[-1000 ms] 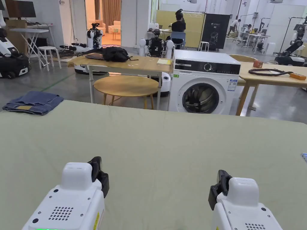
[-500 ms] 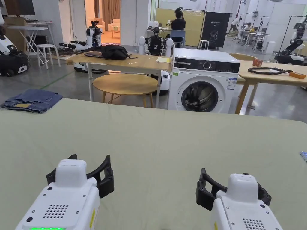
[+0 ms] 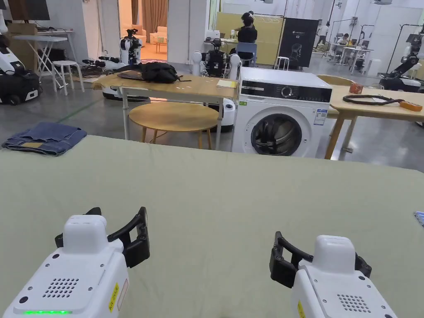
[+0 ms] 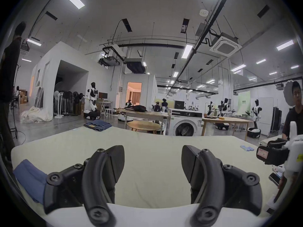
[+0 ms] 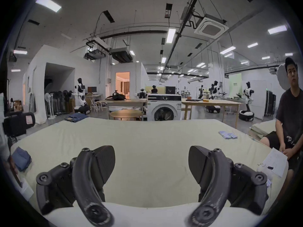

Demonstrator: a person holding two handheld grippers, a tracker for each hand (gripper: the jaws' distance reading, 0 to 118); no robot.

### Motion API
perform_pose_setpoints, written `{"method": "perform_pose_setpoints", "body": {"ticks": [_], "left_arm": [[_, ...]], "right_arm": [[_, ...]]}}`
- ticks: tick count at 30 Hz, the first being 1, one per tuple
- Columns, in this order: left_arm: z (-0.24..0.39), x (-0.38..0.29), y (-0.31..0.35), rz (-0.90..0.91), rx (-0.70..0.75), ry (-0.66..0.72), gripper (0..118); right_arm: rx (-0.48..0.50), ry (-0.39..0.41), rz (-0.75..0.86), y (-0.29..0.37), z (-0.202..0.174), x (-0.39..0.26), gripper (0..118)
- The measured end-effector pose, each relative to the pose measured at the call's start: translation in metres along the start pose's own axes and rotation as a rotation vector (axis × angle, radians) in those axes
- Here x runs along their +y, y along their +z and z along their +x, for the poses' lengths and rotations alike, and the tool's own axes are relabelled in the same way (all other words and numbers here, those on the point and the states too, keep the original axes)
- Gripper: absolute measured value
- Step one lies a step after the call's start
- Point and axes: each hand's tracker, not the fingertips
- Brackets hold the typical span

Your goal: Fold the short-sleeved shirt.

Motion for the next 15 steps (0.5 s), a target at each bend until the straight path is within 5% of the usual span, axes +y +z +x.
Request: {"method": "perform_pose_setpoints", "body": {"ticks": [10,15], "left_arm": [[0.0006,-0.0016,-0.0021,-0.025,0.058,-0.034,71],[-0.0050,-0.0003,-0.0029,-0.016,0.031,0.000,71]], "right_arm": [[-0.044,-0.111,-0.065,-0.0078,0.0066,0.0046,94],[-0.081,-0.083,-0.085,-0.0099,0.0023,0.0078,94]]}}
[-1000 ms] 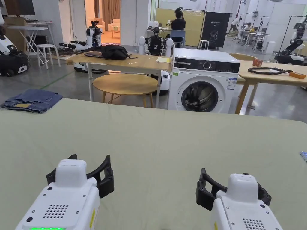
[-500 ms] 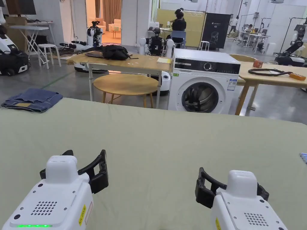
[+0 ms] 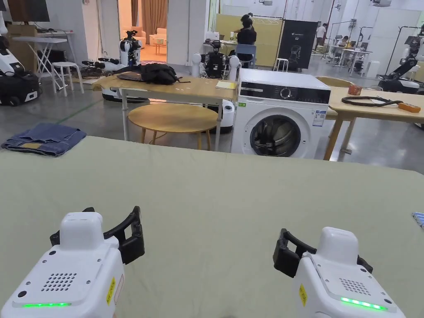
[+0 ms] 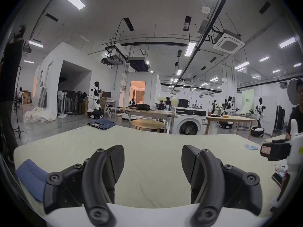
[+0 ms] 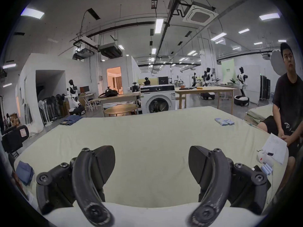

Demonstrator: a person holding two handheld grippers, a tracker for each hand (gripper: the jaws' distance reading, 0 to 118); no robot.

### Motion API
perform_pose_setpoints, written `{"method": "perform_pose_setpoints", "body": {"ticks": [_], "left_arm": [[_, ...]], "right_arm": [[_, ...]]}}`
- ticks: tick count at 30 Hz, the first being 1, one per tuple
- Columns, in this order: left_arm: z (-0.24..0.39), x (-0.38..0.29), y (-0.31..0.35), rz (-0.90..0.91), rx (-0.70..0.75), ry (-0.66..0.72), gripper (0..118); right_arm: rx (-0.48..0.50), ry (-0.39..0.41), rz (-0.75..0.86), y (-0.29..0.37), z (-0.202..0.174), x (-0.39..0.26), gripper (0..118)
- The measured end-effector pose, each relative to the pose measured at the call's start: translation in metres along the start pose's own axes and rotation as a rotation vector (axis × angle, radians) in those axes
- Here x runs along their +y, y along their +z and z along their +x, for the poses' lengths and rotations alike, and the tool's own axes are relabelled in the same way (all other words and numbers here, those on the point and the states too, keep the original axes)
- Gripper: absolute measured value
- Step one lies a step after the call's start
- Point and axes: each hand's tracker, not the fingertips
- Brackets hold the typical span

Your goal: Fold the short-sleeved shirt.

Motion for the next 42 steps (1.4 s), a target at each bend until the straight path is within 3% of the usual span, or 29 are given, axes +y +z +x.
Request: {"method": "perform_pose_setpoints", "body": {"ticks": [16,20,33,42], "left_arm": [[0.018,-0.006,0.003,0.068,-0.006,-0.137,71],[0.020,-0.007,-0.002,0.006,0.013,-0.203,71],[0.017,-0.009,0.000,0.003,0.004,-0.202,71],[0.016,-0.010,-0.001,-0.034,-0.060,-0.185,71]], "right_arm": [[-0.029,0.005,-0.034,-0.004,-0.010,-0.003,94],[-0.022,0.004,-0.040,-0.005,-0.009,-0.001,94],[-0.044,0.004,-0.045,-0.009,-0.006,-0.001,94],[0.000,0.008,-0.080,-0.013,-0.004,-0.002,94]]}}
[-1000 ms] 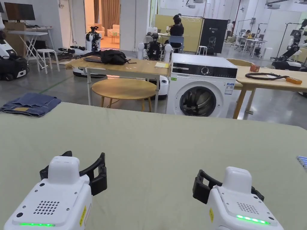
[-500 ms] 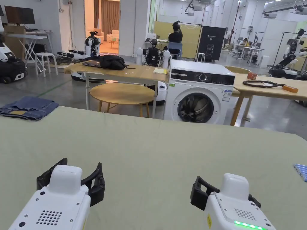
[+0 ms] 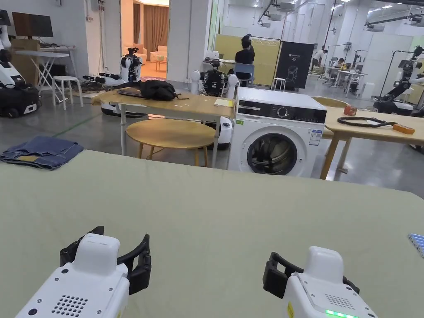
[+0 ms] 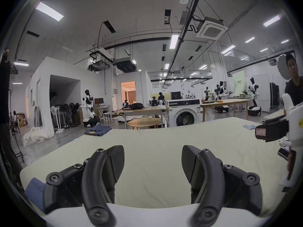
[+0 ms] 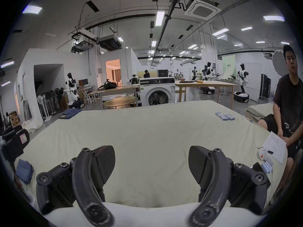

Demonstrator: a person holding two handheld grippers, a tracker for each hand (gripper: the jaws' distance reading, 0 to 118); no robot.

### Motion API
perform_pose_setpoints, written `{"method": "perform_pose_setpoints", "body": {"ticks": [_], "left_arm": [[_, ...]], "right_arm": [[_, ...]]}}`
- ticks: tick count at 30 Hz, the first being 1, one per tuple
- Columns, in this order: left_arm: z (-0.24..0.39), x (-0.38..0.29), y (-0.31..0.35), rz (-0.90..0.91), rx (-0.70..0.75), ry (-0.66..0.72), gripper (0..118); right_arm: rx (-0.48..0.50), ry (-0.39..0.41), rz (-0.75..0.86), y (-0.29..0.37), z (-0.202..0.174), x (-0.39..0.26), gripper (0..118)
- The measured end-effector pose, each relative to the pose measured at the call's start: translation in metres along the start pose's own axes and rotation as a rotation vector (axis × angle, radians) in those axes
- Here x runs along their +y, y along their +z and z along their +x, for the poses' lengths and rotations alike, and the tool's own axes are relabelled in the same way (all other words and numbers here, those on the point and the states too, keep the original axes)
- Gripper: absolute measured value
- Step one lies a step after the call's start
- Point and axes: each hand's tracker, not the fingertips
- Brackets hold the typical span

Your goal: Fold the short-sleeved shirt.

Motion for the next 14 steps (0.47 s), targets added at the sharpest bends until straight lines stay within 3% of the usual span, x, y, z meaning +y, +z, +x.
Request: {"method": "perform_pose_setpoints", "body": {"ticks": [9,14], "left_arm": [[-0.0007,0.0012,-0.0008,-0.004,0.000,0.002,71],[-0.0034,0.0024,-0.0026,0.006,0.022,0.016,71]], "right_arm": [[-0.017,-0.036,-0.016,-0.0057,0.0059,0.0087,94],[0.018,-0.008,-0.002,-0.0046,0.0061,0.0085,94]]}}
